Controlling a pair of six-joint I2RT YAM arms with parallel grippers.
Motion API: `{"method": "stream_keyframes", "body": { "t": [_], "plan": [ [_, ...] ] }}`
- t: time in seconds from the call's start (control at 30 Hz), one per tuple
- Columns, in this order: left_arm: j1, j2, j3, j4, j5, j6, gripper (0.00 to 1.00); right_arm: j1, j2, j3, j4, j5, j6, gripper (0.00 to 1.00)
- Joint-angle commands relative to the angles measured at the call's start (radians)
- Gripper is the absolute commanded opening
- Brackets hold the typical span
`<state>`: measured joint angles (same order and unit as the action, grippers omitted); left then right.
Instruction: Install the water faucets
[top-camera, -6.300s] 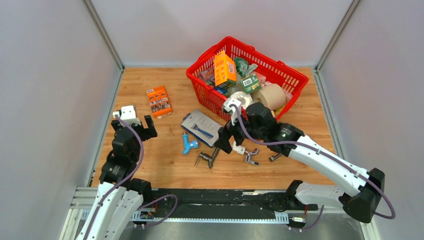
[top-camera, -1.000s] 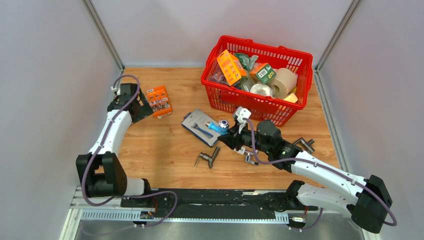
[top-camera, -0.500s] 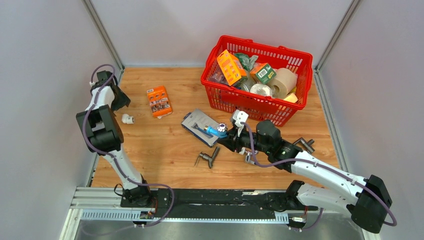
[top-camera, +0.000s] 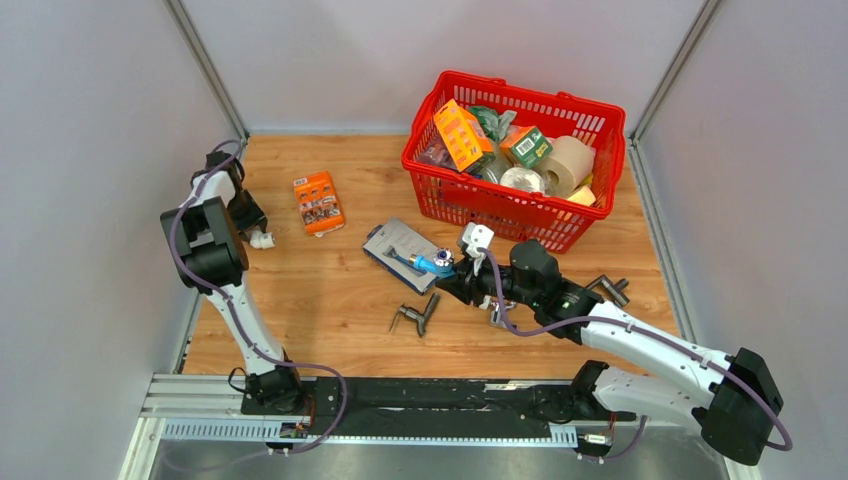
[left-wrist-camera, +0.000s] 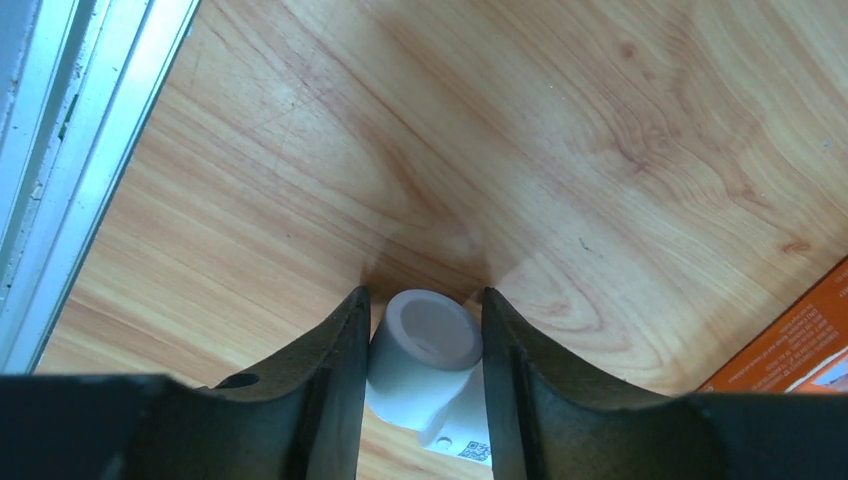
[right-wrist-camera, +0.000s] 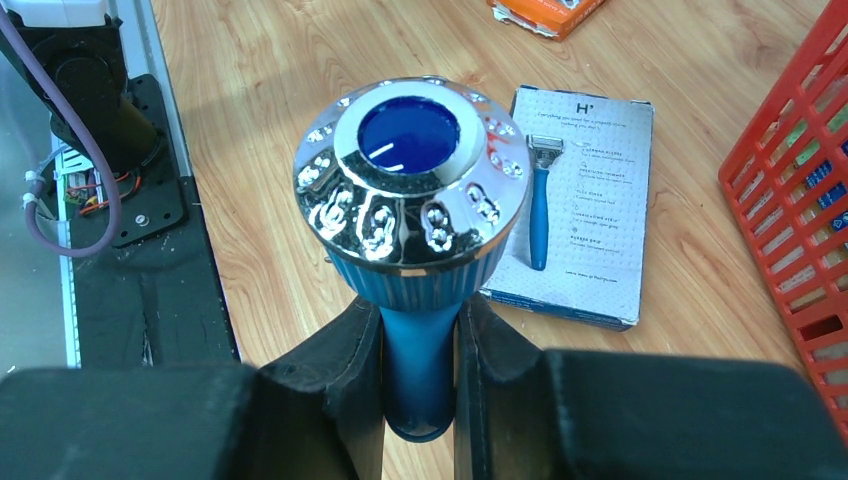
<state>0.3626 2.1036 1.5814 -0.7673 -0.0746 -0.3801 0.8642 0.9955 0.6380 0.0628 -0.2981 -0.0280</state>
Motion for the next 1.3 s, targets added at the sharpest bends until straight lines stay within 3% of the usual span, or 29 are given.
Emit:
{"method": "stream_keyframes", "body": {
  "t": [0.0, 0.1, 0.13, 0.2, 0.3, 0.37, 0.53, 0.7, 1.03, 1.27],
  "plan": [
    [0.004, -0.008, -0.018, -0.024, 0.067, 0.026, 0.43, -0.001, -0.003, 0.008, 0.034, -0.016, -0.018, 0.0],
    [0.003, -0.071, -0.101, -0.003, 0.137, 0.006, 0.31, 0.001, -0.005, 0.009, 0.031, -0.015, -0.02, 0.0],
    [0.002, -0.095, -0.127, 0.028, 0.148, -0.008, 0.21, 0.001, -0.006, 0.009, 0.029, -0.013, -0.021, 0.0],
    [0.002, -0.161, -0.21, 0.06, 0.179, -0.028, 0.13, -0.002, -0.008, 0.009, 0.026, -0.015, -0.023, 0.0],
    [-0.017, -0.286, -0.335, 0.1, 0.216, -0.063, 0.12, -0.001, -0.008, 0.005, 0.026, -0.013, -0.021, 0.0],
    [-0.04, -0.367, -0.426, 0.135, 0.231, -0.083, 0.0, -0.002, -0.003, 0.005, 0.026, -0.013, -0.023, 0.0],
    [-0.137, -0.569, -0.595, 0.2, 0.237, -0.135, 0.0, -0.001, 0.015, 0.022, 0.025, -0.027, -0.032, 0.0],
    [-0.217, -0.711, -0.663, 0.2, 0.265, -0.169, 0.0, -0.001, 0.028, 0.055, 0.023, -0.064, -0.078, 0.0],
    [-0.444, -0.898, -0.58, 0.074, 0.268, -0.131, 0.0, 0.001, 0.103, 0.164, 0.0, -0.252, -0.38, 0.0],
    [-0.508, -0.953, -0.498, -0.001, 0.268, -0.175, 0.0, 0.022, 0.219, 0.247, -0.038, -0.213, -0.685, 0.0]
  ]
}}
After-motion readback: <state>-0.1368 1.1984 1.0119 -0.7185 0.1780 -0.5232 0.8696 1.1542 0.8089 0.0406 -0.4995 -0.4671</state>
